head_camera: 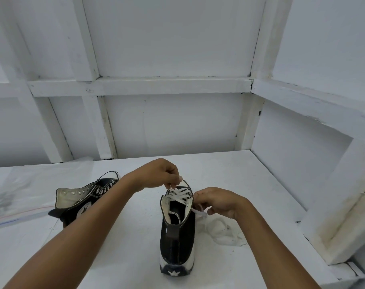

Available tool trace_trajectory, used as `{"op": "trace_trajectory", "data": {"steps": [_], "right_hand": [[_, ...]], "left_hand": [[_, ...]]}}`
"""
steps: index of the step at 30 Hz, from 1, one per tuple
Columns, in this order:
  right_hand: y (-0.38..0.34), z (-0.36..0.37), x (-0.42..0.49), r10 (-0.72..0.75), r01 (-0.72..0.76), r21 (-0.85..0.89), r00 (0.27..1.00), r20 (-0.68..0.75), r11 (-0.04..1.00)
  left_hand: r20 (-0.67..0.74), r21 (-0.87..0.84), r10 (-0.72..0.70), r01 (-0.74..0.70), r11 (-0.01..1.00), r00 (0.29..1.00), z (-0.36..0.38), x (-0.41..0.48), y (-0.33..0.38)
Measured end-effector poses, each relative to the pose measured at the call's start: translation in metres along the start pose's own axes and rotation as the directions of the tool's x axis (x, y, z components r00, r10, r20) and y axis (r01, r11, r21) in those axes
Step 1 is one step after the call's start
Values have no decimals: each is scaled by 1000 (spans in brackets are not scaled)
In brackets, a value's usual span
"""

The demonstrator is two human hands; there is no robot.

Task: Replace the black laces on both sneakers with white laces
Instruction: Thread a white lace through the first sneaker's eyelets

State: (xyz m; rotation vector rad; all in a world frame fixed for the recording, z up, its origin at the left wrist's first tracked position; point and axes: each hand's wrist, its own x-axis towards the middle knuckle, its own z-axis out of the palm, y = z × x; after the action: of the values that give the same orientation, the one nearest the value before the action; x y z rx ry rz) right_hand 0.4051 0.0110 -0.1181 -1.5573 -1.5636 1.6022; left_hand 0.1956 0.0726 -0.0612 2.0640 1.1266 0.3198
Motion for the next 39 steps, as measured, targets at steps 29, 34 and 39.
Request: {"op": "trace_trajectory", "data": {"steps": [29,34,39], "right_hand": [[-106,-36,-53,-402,464,79,830,-385,882],[-102,-35,-60,-385,473,99,807,-449,876],[-104,-33,-65,-410,571,171,737,-537,803]], "left_hand": [[2,-573,236,-192,796,972,-5,0,51],[-38,-712,268,-215,668,963,-8,3,59],[-210,-545,106,-207,813,972,-5,16,39]]}}
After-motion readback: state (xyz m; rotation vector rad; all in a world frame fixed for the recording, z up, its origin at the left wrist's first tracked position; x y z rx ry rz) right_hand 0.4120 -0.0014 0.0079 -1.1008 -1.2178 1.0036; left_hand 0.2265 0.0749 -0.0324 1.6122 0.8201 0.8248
